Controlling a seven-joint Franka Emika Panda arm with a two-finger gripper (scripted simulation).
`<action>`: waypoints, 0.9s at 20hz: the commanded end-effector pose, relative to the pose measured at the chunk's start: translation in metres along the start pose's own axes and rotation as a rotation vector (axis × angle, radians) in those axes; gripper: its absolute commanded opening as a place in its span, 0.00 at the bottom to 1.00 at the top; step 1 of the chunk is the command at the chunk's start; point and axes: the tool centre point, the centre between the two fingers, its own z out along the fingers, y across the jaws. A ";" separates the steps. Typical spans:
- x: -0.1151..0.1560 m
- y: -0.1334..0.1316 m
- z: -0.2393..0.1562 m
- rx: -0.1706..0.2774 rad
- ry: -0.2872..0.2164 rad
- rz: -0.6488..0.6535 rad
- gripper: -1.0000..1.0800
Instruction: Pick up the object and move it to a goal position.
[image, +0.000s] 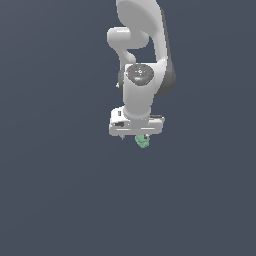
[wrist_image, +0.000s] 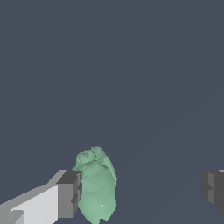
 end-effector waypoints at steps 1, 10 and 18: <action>0.000 0.000 0.000 0.000 0.000 0.000 0.96; 0.004 0.027 -0.001 -0.027 -0.004 0.004 0.96; -0.001 0.019 0.003 -0.023 -0.001 -0.031 0.96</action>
